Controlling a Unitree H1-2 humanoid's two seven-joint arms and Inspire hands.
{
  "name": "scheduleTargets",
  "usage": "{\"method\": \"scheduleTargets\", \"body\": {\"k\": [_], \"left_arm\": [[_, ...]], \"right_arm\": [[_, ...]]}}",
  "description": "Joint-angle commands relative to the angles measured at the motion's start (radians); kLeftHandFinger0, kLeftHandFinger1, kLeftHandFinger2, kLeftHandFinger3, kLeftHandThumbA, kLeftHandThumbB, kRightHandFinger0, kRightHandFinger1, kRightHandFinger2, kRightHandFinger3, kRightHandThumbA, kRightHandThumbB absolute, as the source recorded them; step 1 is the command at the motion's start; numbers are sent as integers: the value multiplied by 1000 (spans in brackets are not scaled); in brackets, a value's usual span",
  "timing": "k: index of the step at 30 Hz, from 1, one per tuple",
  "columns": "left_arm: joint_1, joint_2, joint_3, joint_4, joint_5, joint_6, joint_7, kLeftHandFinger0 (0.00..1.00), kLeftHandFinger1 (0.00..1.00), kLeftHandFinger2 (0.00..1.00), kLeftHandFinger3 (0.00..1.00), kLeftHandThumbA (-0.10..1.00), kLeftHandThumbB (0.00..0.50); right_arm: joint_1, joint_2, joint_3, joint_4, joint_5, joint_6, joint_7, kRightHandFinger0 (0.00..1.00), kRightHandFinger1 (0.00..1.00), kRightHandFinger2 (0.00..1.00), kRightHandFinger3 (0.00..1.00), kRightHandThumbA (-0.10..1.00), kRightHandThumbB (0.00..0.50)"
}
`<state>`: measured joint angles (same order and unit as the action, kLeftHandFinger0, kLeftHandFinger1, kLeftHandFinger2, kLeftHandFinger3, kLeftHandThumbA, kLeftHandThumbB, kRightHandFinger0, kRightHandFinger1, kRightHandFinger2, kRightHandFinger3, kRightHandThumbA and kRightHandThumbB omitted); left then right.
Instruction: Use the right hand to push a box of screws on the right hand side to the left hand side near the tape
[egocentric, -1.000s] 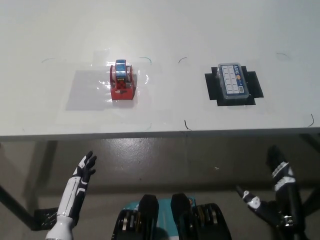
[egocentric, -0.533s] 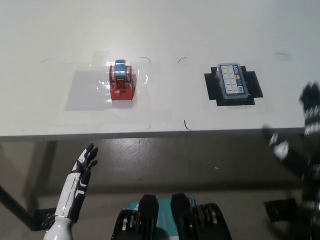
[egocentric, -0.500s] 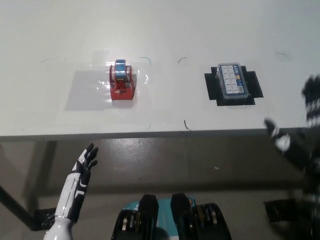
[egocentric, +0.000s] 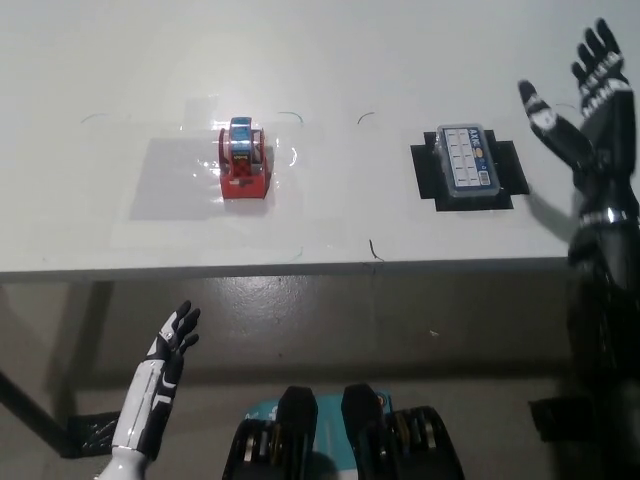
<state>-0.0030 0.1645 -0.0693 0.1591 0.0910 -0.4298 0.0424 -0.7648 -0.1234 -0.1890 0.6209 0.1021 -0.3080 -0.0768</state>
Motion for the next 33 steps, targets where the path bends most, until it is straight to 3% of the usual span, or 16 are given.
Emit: {"method": "scheduleTargets", "body": {"k": [1, 11, 15, 20, 24, 33], "left_arm": [[7, 17, -10, -33, -21, -40, -21, 1000, 1000, 1000, 1000, 1000, 500], [42, 18, -9, -49, -17, -40, -12, 994, 1000, 1000, 1000, 1000, 500], [41, 24, -5, -56, -17, -40, -9, 1000, 1000, 1000, 1000, 1000, 493], [37, 30, -4, -54, -23, -40, -16, 968, 1000, 1000, 1000, 1000, 497], [39, 33, -3, -63, -29, -40, -19, 952, 1000, 1000, 1000, 1000, 499], [51, 33, 6, -82, -40, -40, -22, 929, 1000, 1000, 1000, 1000, 500]], "right_arm": [[-200, -46, -10, 212, -6, -90, -37, 1000, 1000, 1000, 1000, 829, 15], [-408, -44, 8, 663, -5, -160, -69, 1000, 1000, 1000, 1000, 751, 6], [-421, -30, 17, 723, -4, -160, -58, 1000, 1000, 1000, 1000, 778, 0], [-401, -12, 34, 766, -16, -137, -72, 1000, 1000, 1000, 1000, 840, 42], [-374, 4, 28, 785, 1, -122, -64, 1000, 1000, 1000, 1000, 843, 10], [-326, 13, 34, 798, -4, -109, -81, 1000, 1000, 1000, 1000, 851, 23]]}}
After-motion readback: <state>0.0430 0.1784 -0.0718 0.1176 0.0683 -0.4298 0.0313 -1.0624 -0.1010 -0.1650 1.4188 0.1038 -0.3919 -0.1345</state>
